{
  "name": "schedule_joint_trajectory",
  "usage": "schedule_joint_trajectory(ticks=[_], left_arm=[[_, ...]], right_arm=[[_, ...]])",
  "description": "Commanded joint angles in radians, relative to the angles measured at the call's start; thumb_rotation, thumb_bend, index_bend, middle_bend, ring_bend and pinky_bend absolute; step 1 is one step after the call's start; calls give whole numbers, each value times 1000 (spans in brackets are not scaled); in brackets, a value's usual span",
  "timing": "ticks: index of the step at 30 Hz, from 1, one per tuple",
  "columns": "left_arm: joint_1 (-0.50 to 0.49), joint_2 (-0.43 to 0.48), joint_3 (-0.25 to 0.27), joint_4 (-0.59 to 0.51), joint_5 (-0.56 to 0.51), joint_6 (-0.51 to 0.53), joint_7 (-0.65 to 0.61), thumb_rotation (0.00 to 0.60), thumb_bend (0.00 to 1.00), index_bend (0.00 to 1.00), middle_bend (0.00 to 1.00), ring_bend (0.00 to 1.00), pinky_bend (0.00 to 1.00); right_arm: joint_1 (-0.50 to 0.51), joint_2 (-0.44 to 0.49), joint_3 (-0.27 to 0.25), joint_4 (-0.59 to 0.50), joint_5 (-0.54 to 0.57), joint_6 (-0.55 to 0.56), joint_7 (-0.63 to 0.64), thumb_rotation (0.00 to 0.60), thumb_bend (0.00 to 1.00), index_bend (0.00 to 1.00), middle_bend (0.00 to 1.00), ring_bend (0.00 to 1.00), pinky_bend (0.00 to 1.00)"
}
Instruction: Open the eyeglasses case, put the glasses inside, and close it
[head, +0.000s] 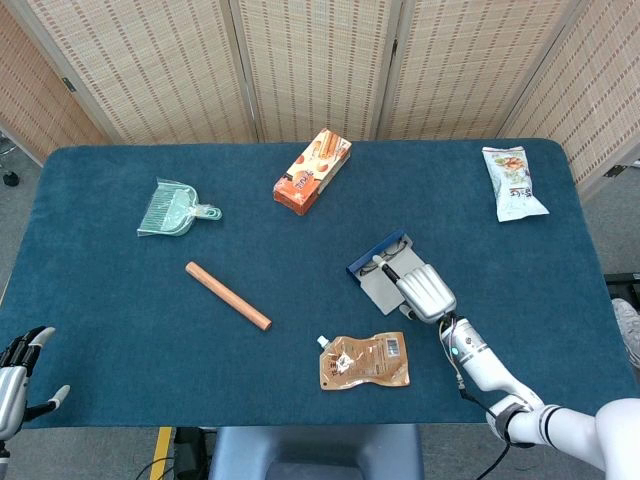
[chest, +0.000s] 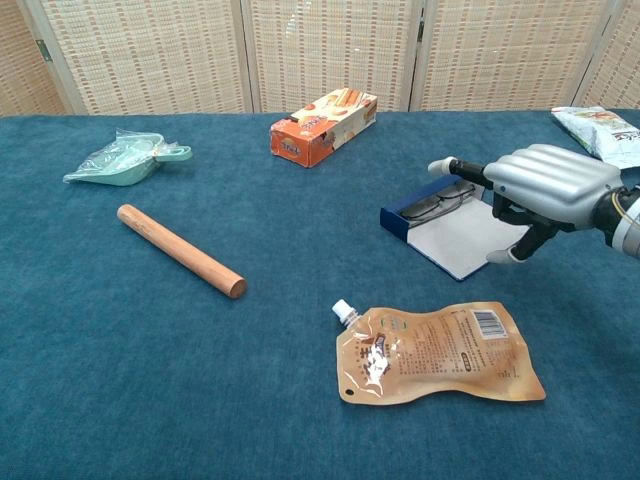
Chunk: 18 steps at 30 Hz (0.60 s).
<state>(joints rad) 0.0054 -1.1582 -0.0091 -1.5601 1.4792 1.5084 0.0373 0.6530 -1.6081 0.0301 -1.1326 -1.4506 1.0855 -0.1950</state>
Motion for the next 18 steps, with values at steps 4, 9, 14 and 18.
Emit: schedule_joint_trajectory(ticks=[4,9,14,18], left_arm=[[0,1,0,-3,2,3,1,600,240,164,156,160,289],[2,0,2,-2,-2,0,1,600,240,164,156,160,289],[2,0,2,2,-5,-1,-2,600,241,164,156,160,289],[3,-2,2,3,-5,-1,-3,600,241,164,156,160,289]], right_arm=[[-15,-57,8,56,1,10,16,600,194,27,989,1000,1000],[-17,-97,17,94,-5,14,34,600,194,33,990,1000,1000],[-15,-115,19,117,-17,12,44,600,193,33,990,1000,1000],[-15,-124,22,133,-17,4,46,600,194,33,990,1000,1000]])
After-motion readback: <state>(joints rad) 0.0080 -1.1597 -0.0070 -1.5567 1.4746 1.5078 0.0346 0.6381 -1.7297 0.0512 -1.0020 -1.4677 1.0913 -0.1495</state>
